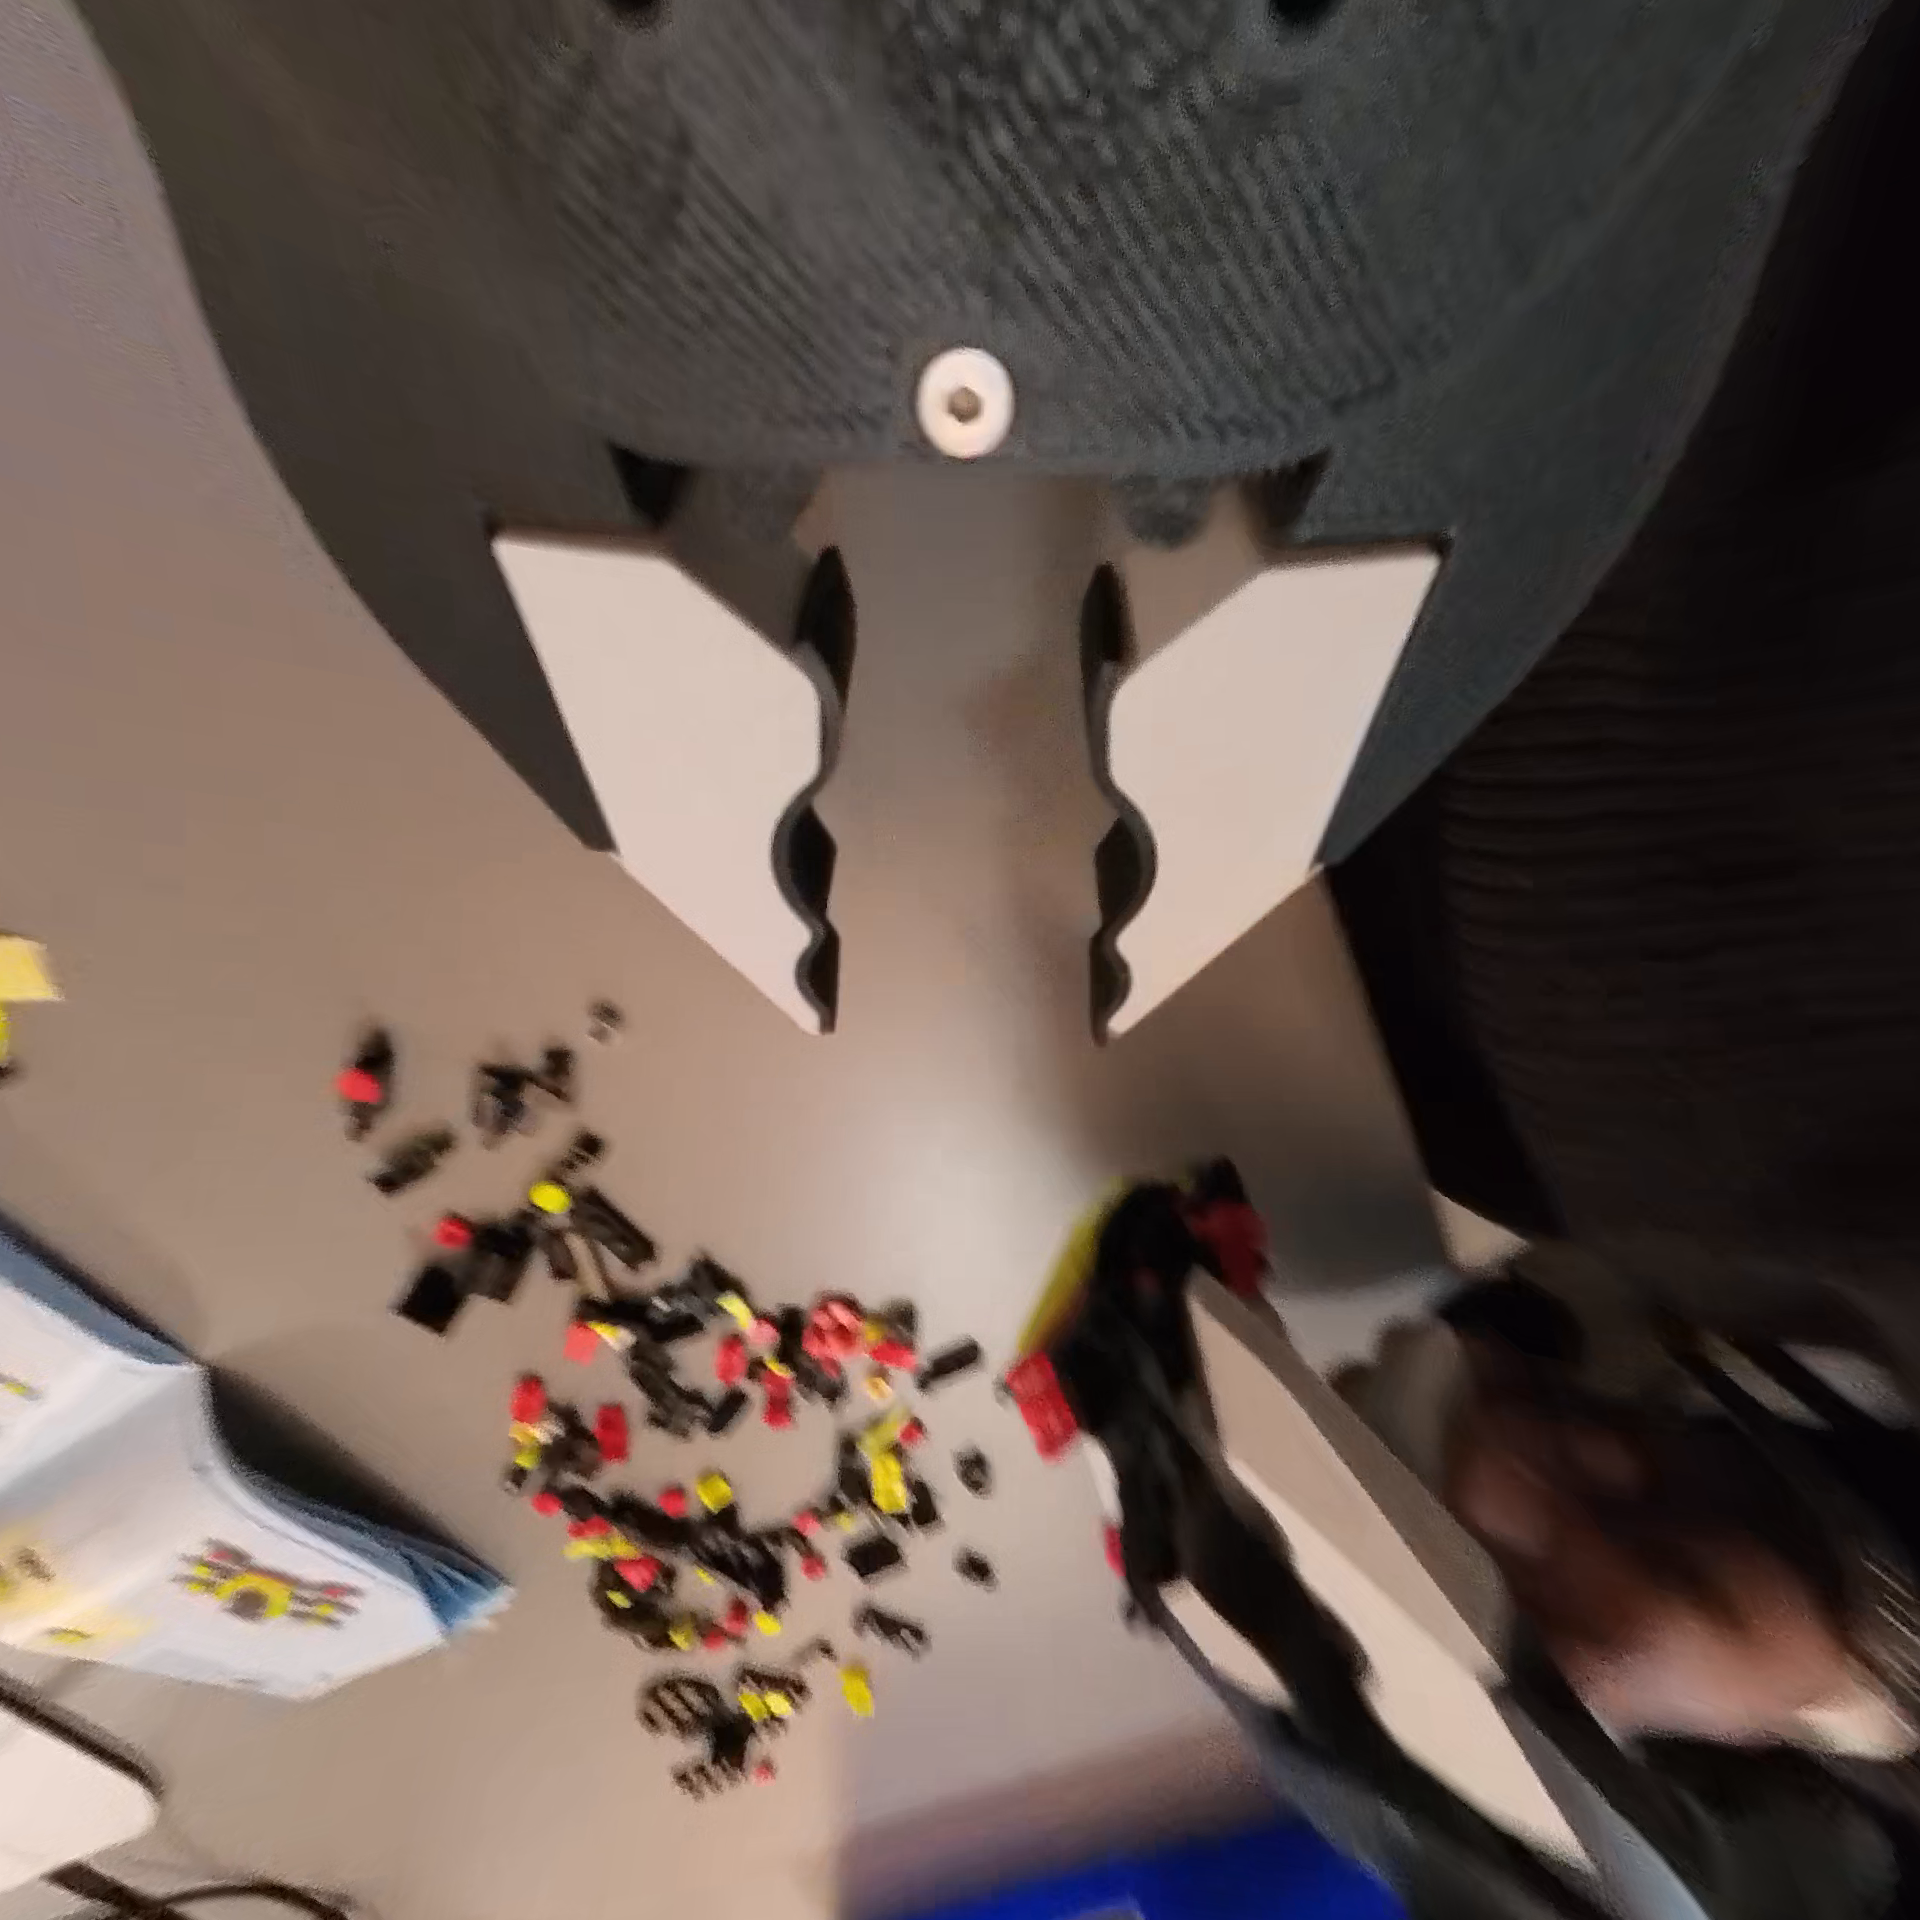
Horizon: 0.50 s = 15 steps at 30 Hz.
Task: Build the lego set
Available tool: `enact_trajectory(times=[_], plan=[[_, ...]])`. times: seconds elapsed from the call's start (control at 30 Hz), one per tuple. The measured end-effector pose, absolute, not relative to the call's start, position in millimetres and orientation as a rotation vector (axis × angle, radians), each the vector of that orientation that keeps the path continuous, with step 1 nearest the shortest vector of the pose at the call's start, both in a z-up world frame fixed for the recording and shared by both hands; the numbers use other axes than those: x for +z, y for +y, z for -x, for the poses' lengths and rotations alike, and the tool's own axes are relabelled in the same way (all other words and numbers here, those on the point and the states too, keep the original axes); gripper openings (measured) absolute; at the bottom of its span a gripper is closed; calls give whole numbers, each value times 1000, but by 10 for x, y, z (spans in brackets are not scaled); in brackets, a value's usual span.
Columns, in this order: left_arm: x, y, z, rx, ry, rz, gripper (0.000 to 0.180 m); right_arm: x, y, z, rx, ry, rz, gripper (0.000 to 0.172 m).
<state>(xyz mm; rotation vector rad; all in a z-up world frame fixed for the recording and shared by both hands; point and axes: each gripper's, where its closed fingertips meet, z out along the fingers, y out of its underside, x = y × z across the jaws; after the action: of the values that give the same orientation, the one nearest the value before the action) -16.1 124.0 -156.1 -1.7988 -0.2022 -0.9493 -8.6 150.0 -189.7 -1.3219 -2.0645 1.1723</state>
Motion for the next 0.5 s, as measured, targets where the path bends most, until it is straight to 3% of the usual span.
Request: enact_trajectory(times=[0.3, 0.5], plan=[[-1346, 1219, 20, -1122, -183, 1657, 20, -1362, 1281, 66, 2006, -1797, 1494, 41], [-1298, 1209, -76, -1177, -148, 1631, 20, -1264, 1170, 51, 2141, -1771, 1480, 44]])
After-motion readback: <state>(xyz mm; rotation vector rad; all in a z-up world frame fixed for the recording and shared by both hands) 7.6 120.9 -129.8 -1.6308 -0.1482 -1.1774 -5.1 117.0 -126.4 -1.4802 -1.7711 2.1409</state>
